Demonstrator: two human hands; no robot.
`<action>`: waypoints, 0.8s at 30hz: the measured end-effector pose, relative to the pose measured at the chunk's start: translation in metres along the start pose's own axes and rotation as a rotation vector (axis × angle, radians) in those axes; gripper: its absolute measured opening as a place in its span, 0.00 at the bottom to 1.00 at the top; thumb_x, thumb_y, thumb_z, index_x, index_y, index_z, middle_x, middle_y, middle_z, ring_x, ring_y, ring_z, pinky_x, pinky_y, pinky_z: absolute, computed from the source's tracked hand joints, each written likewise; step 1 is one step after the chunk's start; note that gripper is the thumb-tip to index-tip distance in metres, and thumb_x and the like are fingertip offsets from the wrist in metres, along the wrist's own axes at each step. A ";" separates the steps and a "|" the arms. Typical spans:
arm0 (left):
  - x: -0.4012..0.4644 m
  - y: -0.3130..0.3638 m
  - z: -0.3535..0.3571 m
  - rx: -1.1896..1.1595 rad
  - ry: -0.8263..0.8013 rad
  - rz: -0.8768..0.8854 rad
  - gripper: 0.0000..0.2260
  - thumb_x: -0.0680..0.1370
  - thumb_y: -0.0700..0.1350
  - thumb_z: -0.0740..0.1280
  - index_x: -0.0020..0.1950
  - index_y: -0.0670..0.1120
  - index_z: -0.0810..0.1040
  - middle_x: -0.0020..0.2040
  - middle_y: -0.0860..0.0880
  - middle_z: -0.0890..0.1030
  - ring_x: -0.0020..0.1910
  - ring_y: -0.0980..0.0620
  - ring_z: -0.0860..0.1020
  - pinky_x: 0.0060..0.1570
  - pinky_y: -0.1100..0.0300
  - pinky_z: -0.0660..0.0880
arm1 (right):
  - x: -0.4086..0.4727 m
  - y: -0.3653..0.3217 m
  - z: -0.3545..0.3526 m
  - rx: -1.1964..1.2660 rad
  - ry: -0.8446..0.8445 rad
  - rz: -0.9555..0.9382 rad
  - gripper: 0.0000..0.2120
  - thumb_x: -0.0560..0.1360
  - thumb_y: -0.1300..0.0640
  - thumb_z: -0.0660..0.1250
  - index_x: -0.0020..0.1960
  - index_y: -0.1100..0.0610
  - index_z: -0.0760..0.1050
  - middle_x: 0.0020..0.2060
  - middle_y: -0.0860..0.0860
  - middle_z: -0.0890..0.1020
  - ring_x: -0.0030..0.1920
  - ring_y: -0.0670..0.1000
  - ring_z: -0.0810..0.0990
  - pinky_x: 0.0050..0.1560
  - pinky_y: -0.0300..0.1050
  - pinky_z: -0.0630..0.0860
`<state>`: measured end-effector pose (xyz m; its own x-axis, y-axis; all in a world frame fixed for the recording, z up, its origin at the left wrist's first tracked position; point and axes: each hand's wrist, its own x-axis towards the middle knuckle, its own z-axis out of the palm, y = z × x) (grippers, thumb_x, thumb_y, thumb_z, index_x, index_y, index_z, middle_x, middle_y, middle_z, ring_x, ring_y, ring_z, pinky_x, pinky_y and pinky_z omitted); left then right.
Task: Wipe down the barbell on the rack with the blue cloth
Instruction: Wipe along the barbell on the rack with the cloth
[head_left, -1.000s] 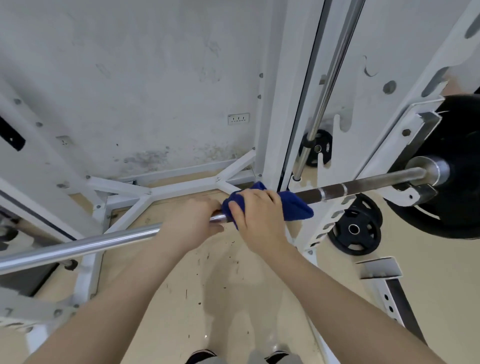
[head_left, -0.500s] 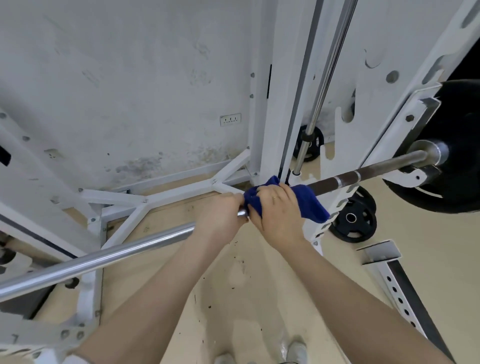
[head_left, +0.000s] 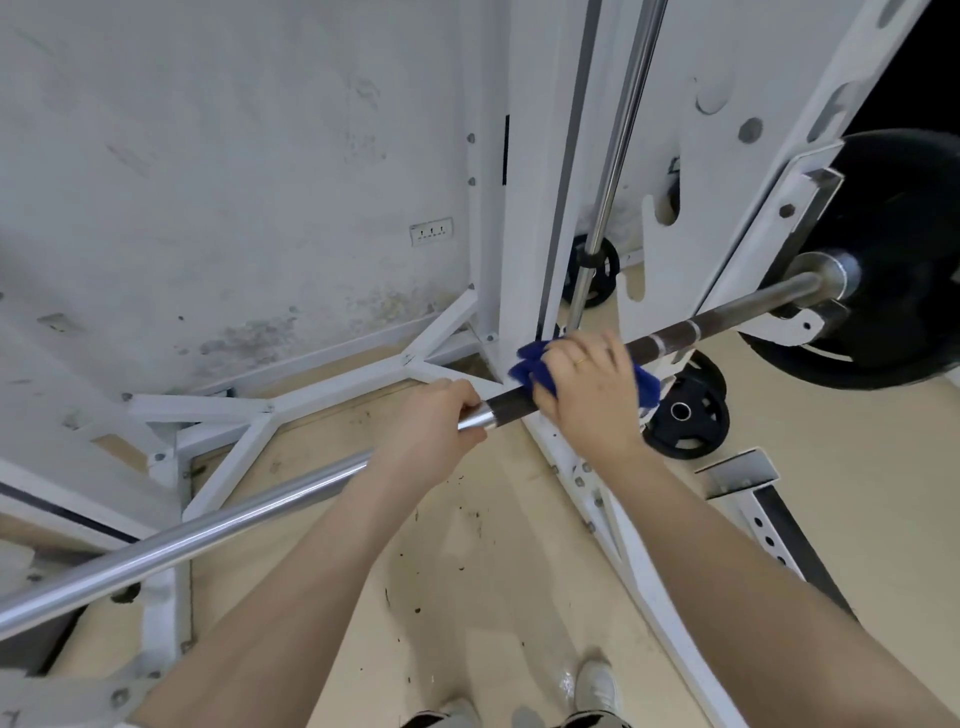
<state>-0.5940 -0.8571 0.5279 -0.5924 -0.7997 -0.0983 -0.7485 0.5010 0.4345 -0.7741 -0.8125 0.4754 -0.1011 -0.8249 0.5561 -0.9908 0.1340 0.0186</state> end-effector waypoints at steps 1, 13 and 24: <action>0.000 -0.001 0.000 -0.009 0.001 -0.003 0.09 0.75 0.44 0.67 0.54 0.45 0.75 0.51 0.45 0.78 0.47 0.47 0.76 0.47 0.52 0.75 | 0.001 0.018 0.000 -0.059 0.022 0.025 0.12 0.72 0.50 0.61 0.41 0.58 0.76 0.44 0.53 0.83 0.51 0.57 0.79 0.65 0.53 0.59; 0.024 0.063 0.033 0.018 0.184 0.094 0.18 0.76 0.47 0.62 0.65 0.49 0.70 0.63 0.50 0.72 0.64 0.50 0.64 0.62 0.58 0.63 | 0.001 0.073 0.002 0.094 0.023 -0.002 0.09 0.72 0.55 0.65 0.47 0.59 0.78 0.47 0.54 0.81 0.47 0.57 0.78 0.53 0.49 0.68; 0.067 0.113 0.056 0.124 0.159 0.131 0.17 0.78 0.47 0.60 0.67 0.49 0.68 0.61 0.50 0.73 0.60 0.48 0.70 0.56 0.55 0.68 | 0.007 0.151 0.009 -0.066 0.003 0.114 0.14 0.67 0.60 0.73 0.52 0.58 0.78 0.51 0.58 0.79 0.48 0.60 0.75 0.45 0.52 0.72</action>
<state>-0.7353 -0.8357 0.5207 -0.6401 -0.7620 0.0985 -0.7048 0.6333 0.3196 -0.9256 -0.8033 0.4746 -0.2119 -0.8006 0.5605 -0.9649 0.2625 0.0101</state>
